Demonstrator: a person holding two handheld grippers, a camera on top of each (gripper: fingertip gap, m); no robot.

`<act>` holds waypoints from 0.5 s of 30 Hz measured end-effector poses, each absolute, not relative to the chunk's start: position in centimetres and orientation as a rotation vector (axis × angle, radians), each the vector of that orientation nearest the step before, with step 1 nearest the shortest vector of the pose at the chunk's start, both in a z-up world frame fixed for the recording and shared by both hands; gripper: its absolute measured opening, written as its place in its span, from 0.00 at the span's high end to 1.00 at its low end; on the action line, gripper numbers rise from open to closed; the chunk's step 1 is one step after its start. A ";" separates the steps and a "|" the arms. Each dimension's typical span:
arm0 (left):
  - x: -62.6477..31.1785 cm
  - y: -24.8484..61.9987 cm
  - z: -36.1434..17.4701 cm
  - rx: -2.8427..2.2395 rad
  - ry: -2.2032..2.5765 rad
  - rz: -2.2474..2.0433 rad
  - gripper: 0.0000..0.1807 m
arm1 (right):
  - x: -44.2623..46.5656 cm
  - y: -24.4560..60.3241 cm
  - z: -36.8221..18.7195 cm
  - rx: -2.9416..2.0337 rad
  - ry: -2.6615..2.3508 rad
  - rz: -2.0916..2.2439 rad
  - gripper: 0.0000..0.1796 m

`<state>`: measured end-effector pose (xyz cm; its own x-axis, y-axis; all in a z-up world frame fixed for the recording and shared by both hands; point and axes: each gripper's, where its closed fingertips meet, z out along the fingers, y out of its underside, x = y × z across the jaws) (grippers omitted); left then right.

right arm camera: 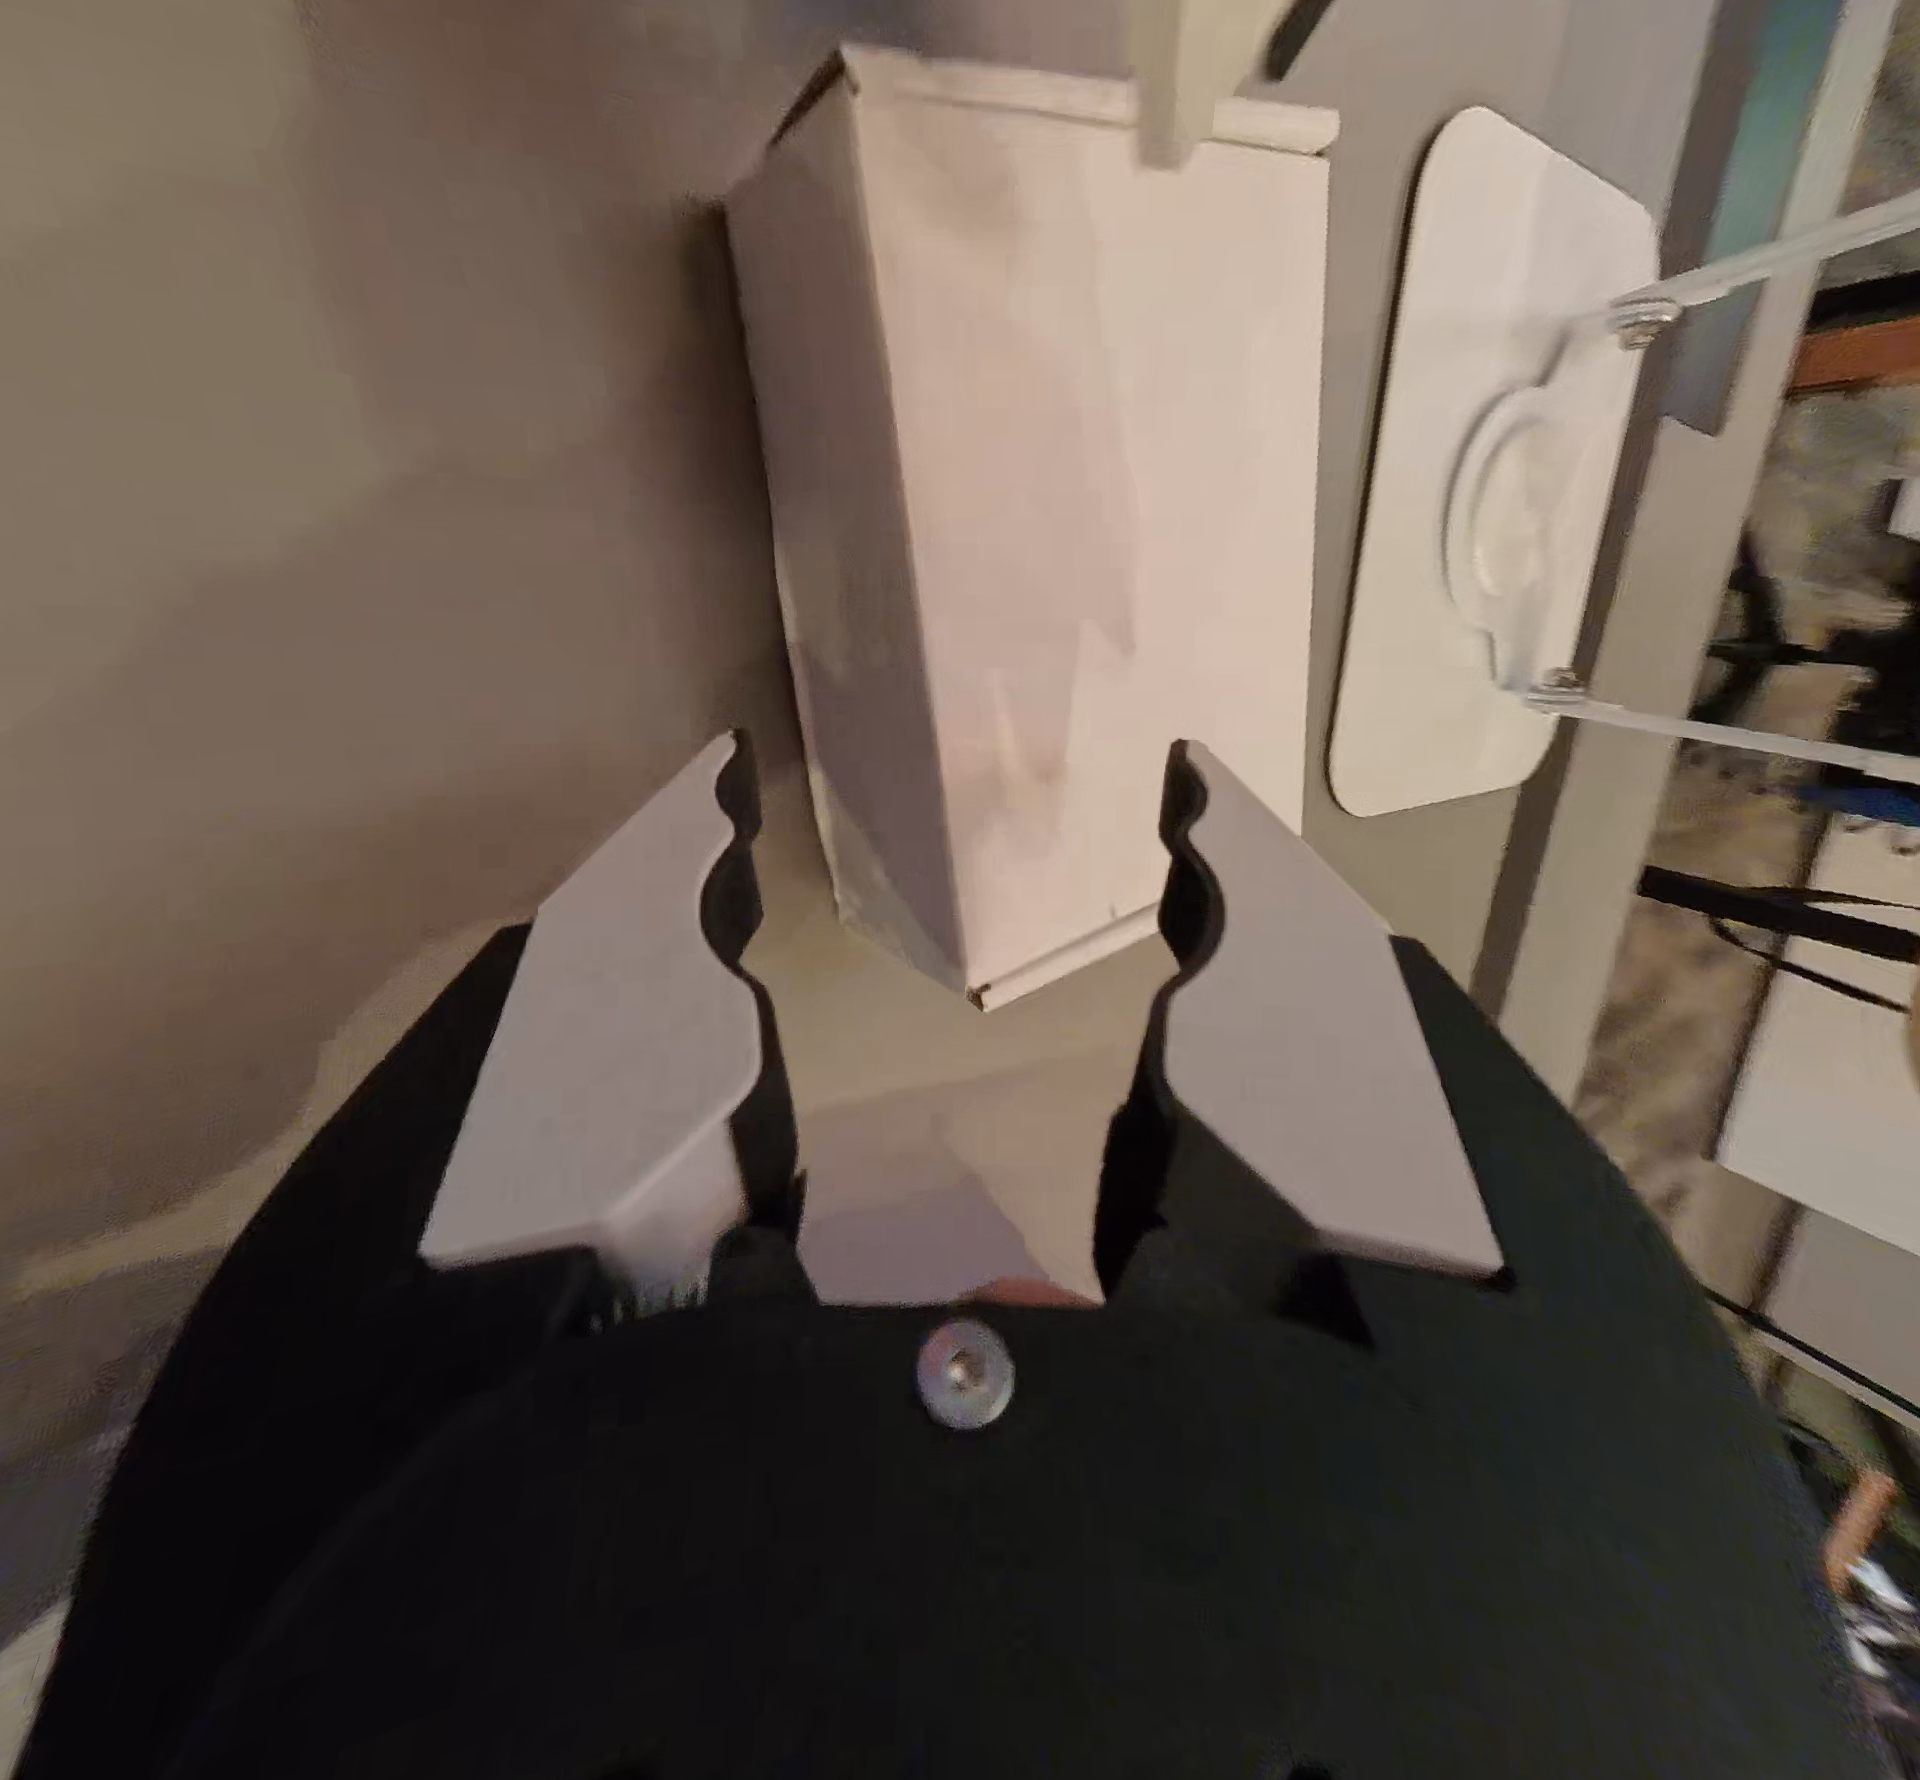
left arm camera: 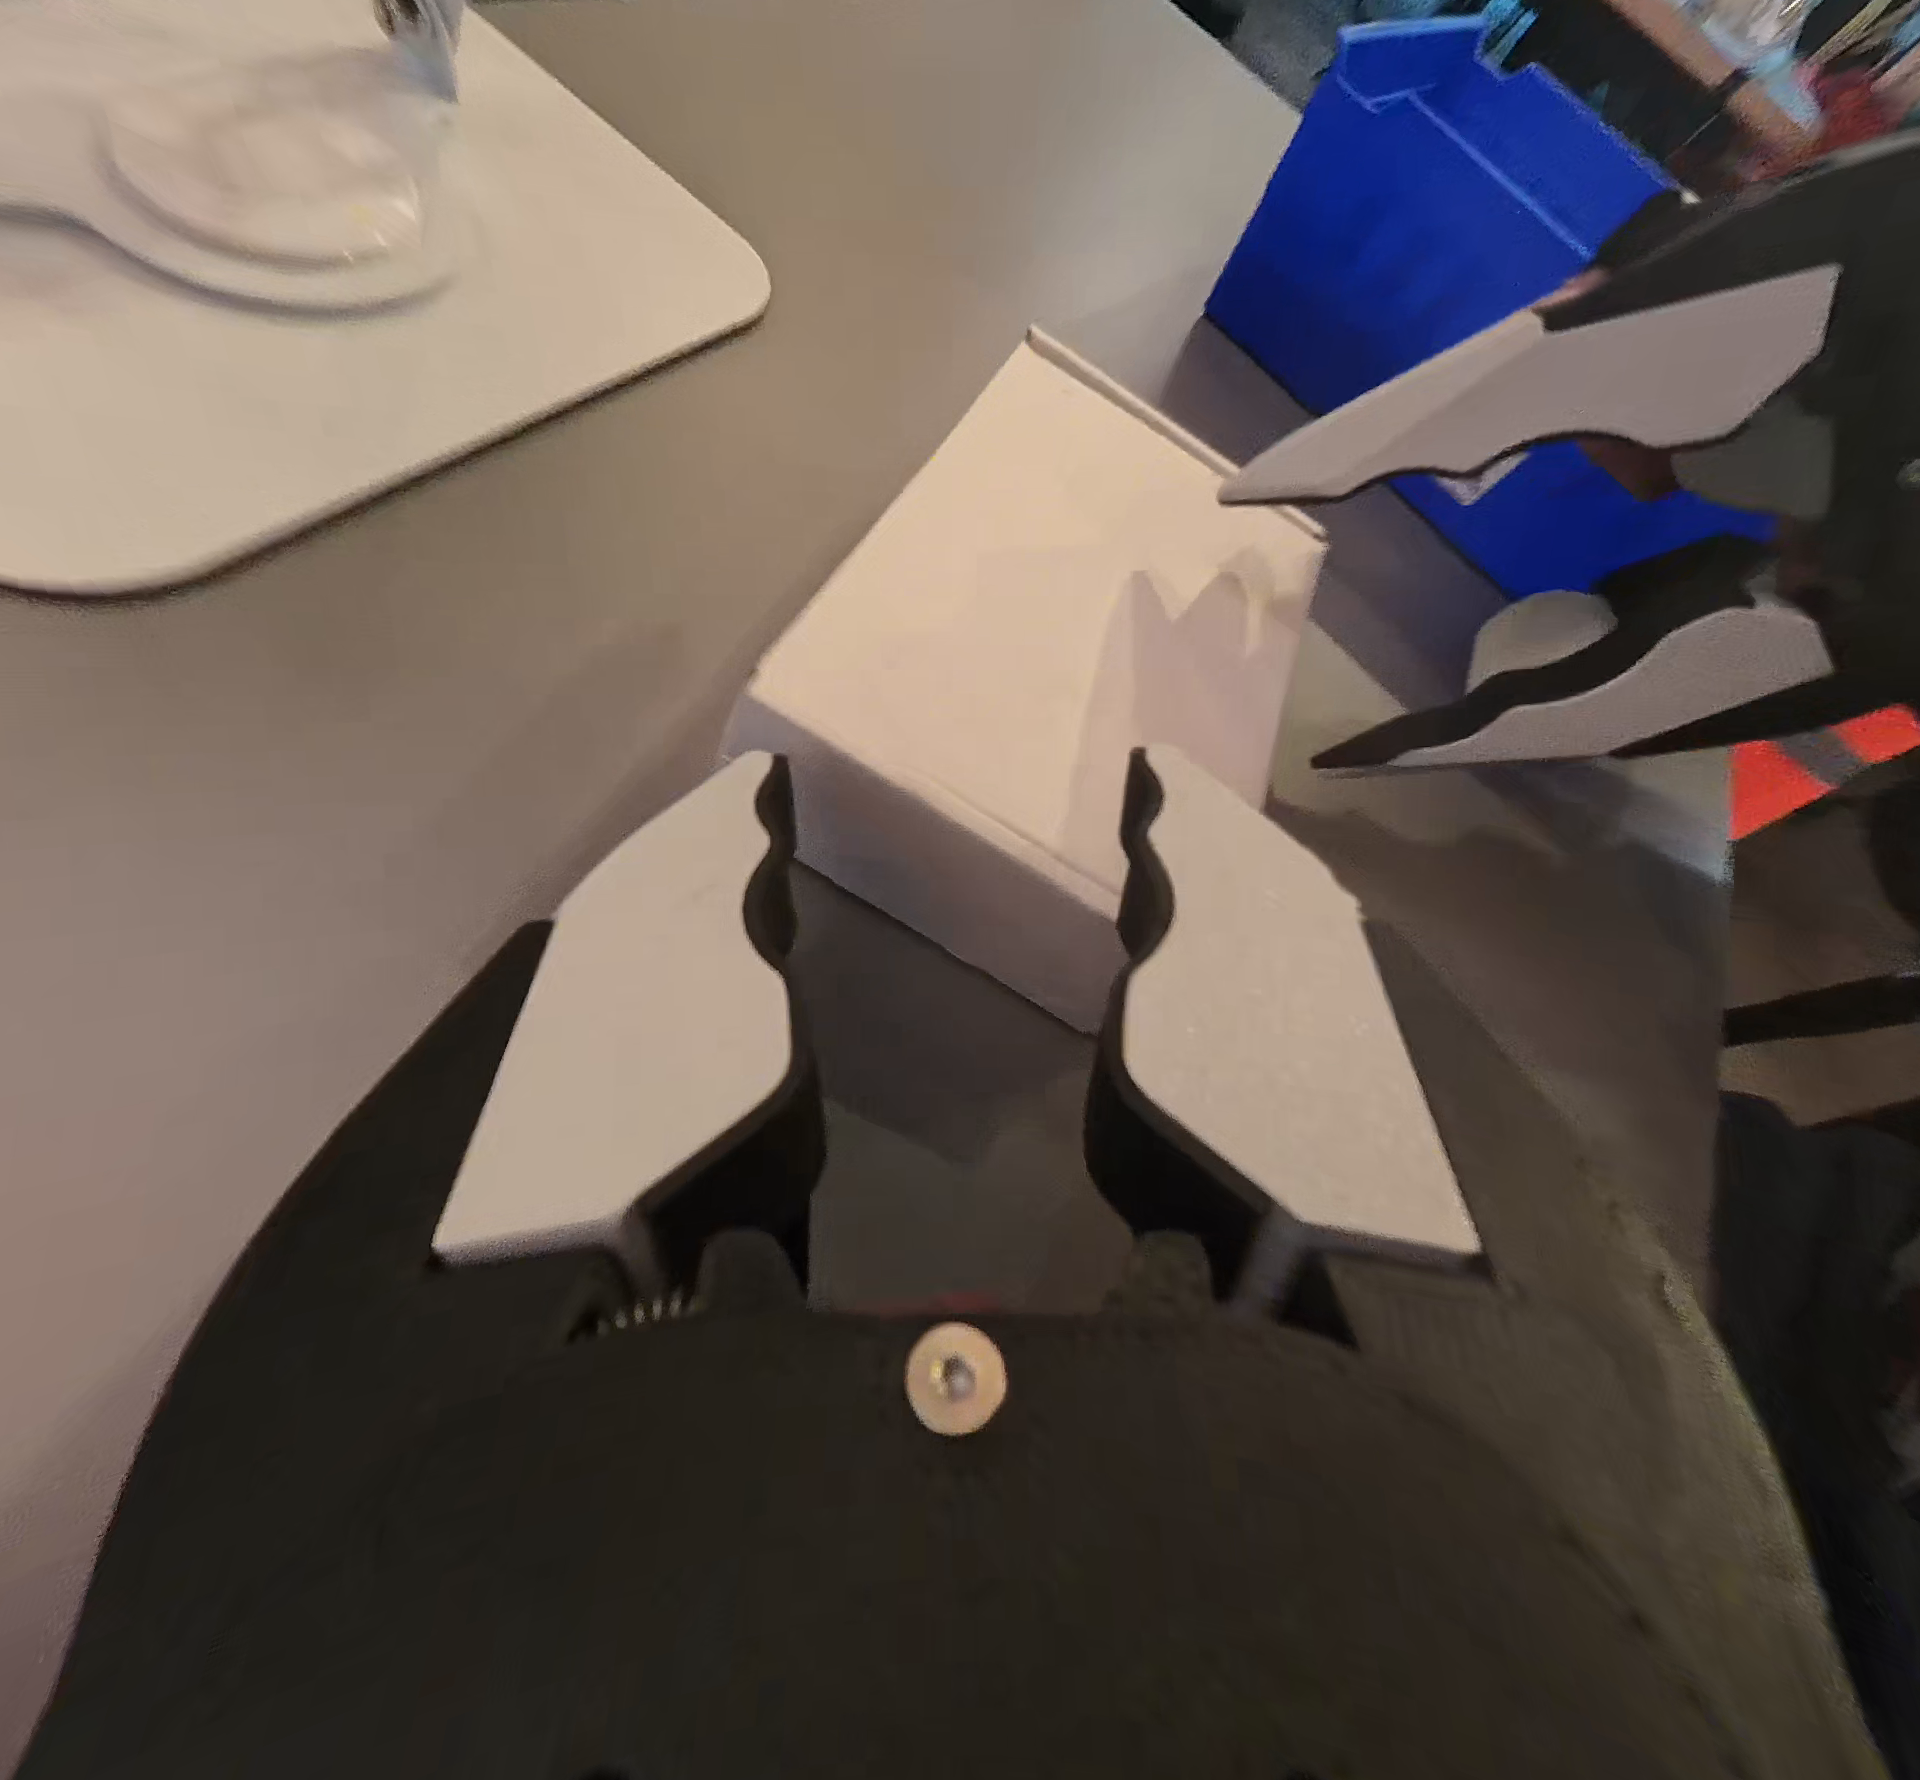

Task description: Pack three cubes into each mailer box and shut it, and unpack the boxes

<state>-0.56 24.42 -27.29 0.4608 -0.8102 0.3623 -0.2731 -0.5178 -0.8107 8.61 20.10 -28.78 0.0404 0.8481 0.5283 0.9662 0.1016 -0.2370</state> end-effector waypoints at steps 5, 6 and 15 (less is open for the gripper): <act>0.4 27.6 -25.7 -1.998 1.070 -0.757 0.67 | 8.5 20.1 -30.1 -1.647 -1.879 -0.432 0.63; 0.8 28.3 -25.9 -2.009 1.129 -0.696 0.67 | 8.4 20.1 -30.2 -1.636 -1.875 -0.453 0.62; 2.3 30.7 -28.9 -2.200 1.278 -0.755 0.75 | 8.9 20.7 -30.5 -1.628 -1.825 -0.566 0.55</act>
